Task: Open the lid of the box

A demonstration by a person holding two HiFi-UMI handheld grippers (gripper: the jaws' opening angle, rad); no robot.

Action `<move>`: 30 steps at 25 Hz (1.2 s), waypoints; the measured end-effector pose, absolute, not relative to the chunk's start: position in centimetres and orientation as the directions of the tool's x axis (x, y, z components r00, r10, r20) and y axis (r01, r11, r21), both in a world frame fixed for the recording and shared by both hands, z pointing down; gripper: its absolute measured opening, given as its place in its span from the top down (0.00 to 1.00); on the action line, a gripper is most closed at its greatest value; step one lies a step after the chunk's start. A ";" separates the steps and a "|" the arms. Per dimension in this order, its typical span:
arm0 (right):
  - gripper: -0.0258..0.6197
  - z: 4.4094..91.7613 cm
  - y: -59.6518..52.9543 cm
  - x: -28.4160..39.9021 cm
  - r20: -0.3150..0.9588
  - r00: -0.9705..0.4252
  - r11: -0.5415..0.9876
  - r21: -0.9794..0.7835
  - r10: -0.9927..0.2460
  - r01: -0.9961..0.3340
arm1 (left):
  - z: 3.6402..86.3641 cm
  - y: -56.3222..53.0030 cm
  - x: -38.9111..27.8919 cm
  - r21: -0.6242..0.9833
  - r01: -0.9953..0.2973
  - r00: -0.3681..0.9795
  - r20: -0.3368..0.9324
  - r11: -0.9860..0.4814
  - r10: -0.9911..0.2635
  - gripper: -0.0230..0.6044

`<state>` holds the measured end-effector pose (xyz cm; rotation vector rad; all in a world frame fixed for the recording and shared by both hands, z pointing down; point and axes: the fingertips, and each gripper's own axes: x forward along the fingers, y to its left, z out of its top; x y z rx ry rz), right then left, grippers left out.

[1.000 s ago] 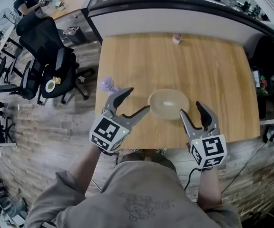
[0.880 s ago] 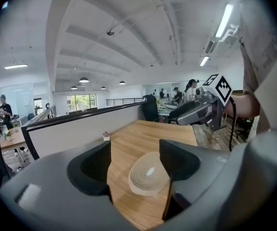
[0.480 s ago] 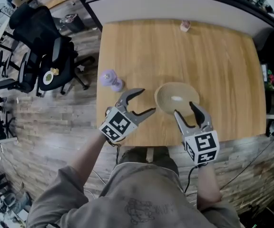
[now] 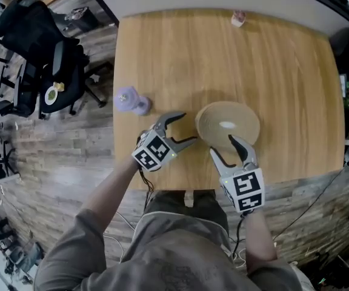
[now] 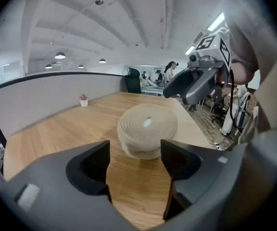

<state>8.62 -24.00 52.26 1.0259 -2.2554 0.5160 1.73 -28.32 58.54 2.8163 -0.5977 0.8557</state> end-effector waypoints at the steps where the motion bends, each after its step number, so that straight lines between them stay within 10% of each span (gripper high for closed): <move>1: 0.61 52.9 -23.9 8.4 0.670 -0.520 0.632 -0.097 -0.529 -0.769 | 59.5 -28.4 1.8 0.022 -0.402 0.759 0.567 -0.916 -0.320 0.44; 30: 0.61 60.5 -23.9 5.5 0.796 -0.461 0.773 0.014 -0.393 -0.634 | 66.5 -28.5 5.5 -0.048 -0.090 0.787 0.609 -0.995 -0.101 0.46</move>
